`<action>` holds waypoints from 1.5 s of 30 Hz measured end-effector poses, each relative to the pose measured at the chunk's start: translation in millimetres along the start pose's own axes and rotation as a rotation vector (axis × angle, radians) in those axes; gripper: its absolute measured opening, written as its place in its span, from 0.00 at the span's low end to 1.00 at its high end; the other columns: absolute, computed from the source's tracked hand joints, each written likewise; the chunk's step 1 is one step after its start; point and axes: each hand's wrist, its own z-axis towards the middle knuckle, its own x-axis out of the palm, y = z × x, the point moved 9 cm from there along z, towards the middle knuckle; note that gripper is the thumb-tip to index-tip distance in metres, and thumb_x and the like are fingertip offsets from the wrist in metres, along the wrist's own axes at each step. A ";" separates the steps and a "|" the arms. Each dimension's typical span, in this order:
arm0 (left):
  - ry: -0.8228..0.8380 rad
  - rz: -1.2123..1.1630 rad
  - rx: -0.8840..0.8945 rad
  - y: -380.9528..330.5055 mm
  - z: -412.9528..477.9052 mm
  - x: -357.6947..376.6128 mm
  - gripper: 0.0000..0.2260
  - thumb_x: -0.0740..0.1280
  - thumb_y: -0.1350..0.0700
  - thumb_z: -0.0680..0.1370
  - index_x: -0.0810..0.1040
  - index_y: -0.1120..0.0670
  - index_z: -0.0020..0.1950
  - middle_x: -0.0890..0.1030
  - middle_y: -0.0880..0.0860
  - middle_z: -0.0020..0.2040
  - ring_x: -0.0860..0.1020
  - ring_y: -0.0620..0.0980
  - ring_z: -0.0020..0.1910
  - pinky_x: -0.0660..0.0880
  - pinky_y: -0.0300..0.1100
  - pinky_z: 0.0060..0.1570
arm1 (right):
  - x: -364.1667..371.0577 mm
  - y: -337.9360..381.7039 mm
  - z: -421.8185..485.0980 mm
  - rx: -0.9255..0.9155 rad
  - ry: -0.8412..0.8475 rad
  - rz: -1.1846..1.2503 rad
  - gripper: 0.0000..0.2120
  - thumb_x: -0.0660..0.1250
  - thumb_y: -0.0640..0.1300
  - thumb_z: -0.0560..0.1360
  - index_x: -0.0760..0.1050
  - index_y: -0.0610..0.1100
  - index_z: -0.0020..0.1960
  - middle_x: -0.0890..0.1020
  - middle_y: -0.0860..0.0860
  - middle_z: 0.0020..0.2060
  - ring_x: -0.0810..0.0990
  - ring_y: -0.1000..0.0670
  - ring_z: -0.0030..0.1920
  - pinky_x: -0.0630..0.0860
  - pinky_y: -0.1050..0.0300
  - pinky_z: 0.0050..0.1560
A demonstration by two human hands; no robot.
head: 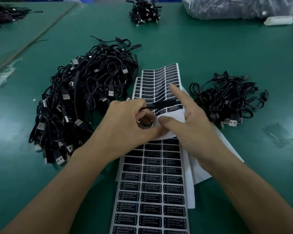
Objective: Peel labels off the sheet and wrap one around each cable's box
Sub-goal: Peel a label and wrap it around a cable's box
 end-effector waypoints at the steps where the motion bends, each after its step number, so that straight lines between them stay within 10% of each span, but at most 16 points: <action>1: -0.003 -0.005 -0.005 2.0 0.4 -0.2 0.23 0.80 0.50 0.69 0.69 0.61 0.35 0.83 0.49 0.35 0.83 0.48 0.35 0.79 0.47 0.32 | -0.6 0.0 0.4 -0.013 -0.012 -0.021 0.34 0.70 0.43 0.77 0.61 0.68 0.75 0.64 0.82 0.57 0.55 0.86 0.56 0.58 0.76 0.55; 24: 0.009 -0.107 -0.098 16.2 -0.9 4.7 0.24 0.81 0.50 0.68 0.68 0.62 0.37 0.85 0.47 0.36 0.83 0.47 0.34 0.80 0.39 0.32 | -8.7 -4.8 -2.9 -0.018 -0.128 -0.034 0.33 0.74 0.46 0.74 0.66 0.65 0.73 0.67 0.78 0.57 0.57 0.86 0.53 0.59 0.73 0.52; 37: -0.039 -0.083 -0.100 18.6 1.2 1.8 0.19 0.79 0.60 0.69 0.69 0.65 0.36 0.85 0.43 0.35 0.82 0.40 0.32 0.79 0.37 0.32 | -10.2 1.2 -4.2 -0.003 -0.134 0.030 0.33 0.75 0.42 0.74 0.67 0.62 0.73 0.67 0.66 0.72 0.60 0.67 0.68 0.59 0.65 0.65; 45: -0.091 -0.055 -0.141 25.0 2.7 -3.1 0.22 0.74 0.64 0.71 0.59 0.62 0.34 0.80 0.65 0.34 0.79 0.35 0.30 0.73 0.45 0.28 | -8.7 -4.1 -4.0 -0.007 -0.156 0.000 0.33 0.75 0.44 0.74 0.66 0.62 0.73 0.67 0.71 0.64 0.62 0.78 0.59 0.60 0.72 0.58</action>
